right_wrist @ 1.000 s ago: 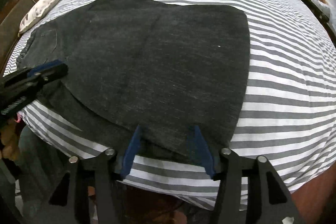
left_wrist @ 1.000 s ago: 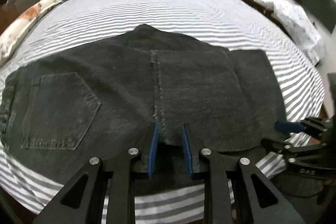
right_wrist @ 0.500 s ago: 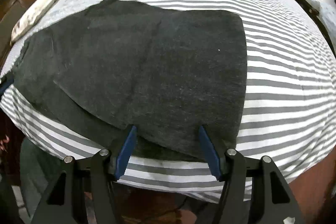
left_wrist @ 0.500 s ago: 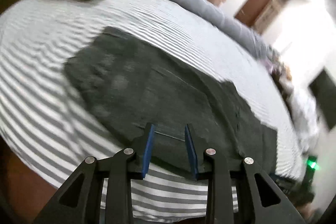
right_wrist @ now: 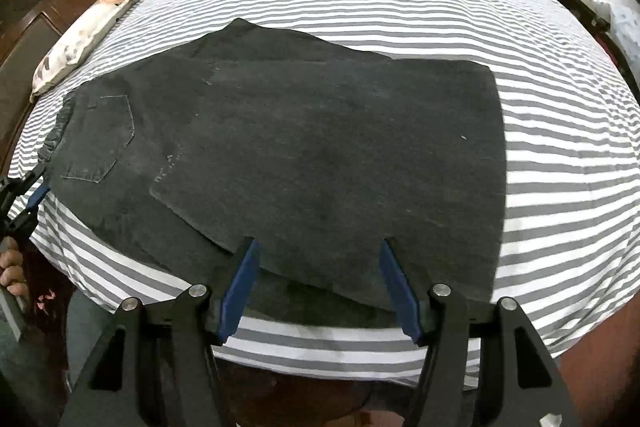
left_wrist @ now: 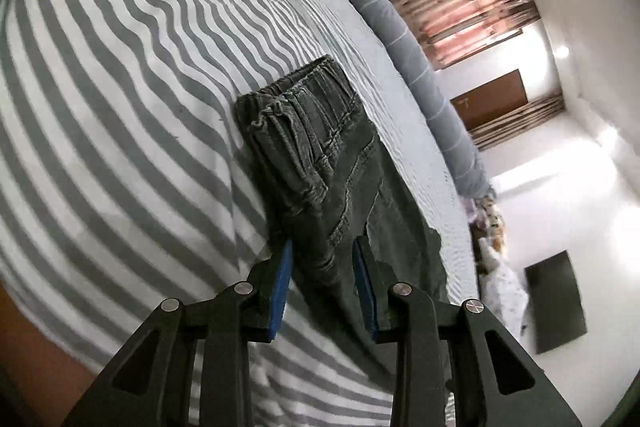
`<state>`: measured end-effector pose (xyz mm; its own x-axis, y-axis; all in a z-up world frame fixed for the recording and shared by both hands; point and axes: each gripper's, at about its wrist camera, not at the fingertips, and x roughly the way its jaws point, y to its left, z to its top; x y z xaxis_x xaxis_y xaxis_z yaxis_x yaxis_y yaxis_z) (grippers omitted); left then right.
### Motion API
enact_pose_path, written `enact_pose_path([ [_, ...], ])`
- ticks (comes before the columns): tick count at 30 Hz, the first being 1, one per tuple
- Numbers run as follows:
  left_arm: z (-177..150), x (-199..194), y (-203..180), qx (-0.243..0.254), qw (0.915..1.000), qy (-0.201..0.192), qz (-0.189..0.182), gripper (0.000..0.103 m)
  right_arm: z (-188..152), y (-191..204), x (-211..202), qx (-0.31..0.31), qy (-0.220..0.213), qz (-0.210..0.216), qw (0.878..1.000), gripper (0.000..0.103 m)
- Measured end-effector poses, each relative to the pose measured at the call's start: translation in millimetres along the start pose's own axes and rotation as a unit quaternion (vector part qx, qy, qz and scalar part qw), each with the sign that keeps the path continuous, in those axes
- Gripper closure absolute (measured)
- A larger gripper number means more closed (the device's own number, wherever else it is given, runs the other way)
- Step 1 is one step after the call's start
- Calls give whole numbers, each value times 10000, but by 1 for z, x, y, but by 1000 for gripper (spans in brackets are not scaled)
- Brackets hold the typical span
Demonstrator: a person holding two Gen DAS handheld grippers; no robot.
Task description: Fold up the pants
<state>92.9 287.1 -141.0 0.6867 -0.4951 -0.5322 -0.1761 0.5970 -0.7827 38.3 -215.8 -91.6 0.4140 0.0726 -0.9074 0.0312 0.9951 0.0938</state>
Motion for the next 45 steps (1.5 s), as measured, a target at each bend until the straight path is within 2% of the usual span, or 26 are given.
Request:
enact_pose_path([
  [8, -10, 1, 13, -34, 9999, -98, -36, 70, 5, 22, 4, -254, 21, -136, 9996, 43],
  [13, -14, -1, 29, -184, 9991, -141, -367, 70, 9, 30, 9, -344, 42, -223, 9991, 43],
  [19, 3, 12, 25, -129, 9990, -102, -419, 69, 13, 35, 6, -356, -107, -274, 9989, 43],
  [29, 28, 29, 24, -513, 9968, -122, -598, 70, 28, 35, 12, -233, -222, -192, 9993, 43],
  [31, 25, 27, 19, -407, 9973, -225, -566, 72, 29, 37, 15, -230, -192, -167, 9994, 43],
  [32, 23, 25, 16, -346, 9977, -275, -512, 79, 29, 37, 16, -209, -185, -140, 9995, 43],
  [35, 25, 25, 5, -212, 9987, -359, -295, 84, 26, 38, 19, -181, -187, -60, 9996, 43],
  [39, 25, 20, -26, 202, 9987, -473, -35, 86, 23, 34, 17, -102, -204, 28, 9997, 43],
  [42, 24, 15, -51, 448, 9976, -522, -38, 86, 24, 33, 16, -108, -269, 74, 9996, 39],
  [45, 24, 11, -77, 729, 9958, -552, -34, 86, 22, 45, 24, -365, -137, 45, 9992, 37],
])
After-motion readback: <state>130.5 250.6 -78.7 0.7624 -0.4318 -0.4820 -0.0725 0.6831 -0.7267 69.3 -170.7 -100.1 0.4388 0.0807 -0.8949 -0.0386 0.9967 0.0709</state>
